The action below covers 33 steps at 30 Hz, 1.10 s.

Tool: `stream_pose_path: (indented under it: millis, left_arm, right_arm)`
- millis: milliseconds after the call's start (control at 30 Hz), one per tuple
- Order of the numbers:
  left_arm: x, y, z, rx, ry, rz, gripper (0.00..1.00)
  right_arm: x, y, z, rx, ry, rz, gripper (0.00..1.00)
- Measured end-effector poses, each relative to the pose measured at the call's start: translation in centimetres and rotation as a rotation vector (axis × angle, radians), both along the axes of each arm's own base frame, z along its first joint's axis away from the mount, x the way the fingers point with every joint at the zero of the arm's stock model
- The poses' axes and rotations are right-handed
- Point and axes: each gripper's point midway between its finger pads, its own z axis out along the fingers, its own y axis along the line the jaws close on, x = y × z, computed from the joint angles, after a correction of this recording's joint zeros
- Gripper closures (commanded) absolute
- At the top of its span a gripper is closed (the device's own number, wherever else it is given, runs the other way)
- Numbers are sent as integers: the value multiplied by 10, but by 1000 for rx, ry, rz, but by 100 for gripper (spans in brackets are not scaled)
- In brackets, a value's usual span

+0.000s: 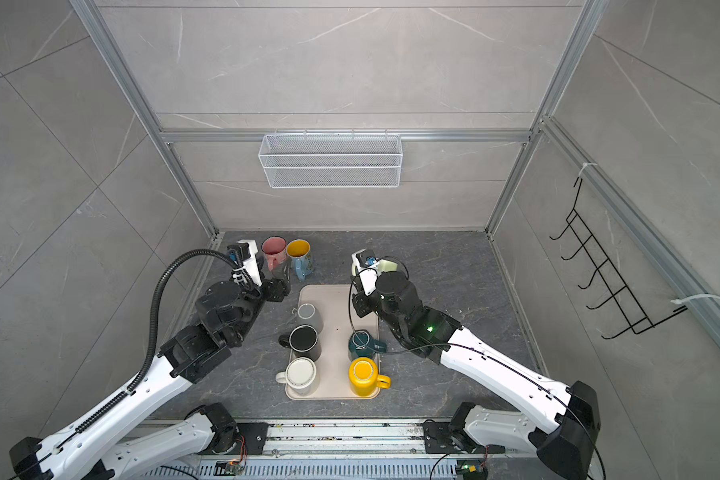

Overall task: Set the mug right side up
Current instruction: 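Lift the light green mug with the right gripper while the left arm advances, then rotate the light green mug upright with the right gripper toward the left gripper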

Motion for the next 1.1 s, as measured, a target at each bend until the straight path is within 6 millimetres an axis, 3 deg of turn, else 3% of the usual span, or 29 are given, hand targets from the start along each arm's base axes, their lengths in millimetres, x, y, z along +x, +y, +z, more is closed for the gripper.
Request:
stream_pose_path:
  millis: [200, 467, 600, 833, 1100]
  left_arm:
    - [22, -17, -10, -16, 92, -134, 29]
    - [19, -45, -6, -83, 156, -400, 29]
    - [7, -57, -1, -102, 167, -546, 29]
    - [-27, -81, 5, -86, 184, -797, 30]
    - [-43, -91, -12, -44, 241, -921, 31]
  right_arm:
    - [-20, 14, -6, -213, -149, 26, 100]
    - [-24, 28, -29, -488, -343, -7, 100]
    - [-21, 26, -35, -579, -419, -42, 100]
    - [-16, 32, -25, -655, -555, -97, 100]
    - [-14, 39, -18, -686, -634, -115, 100]
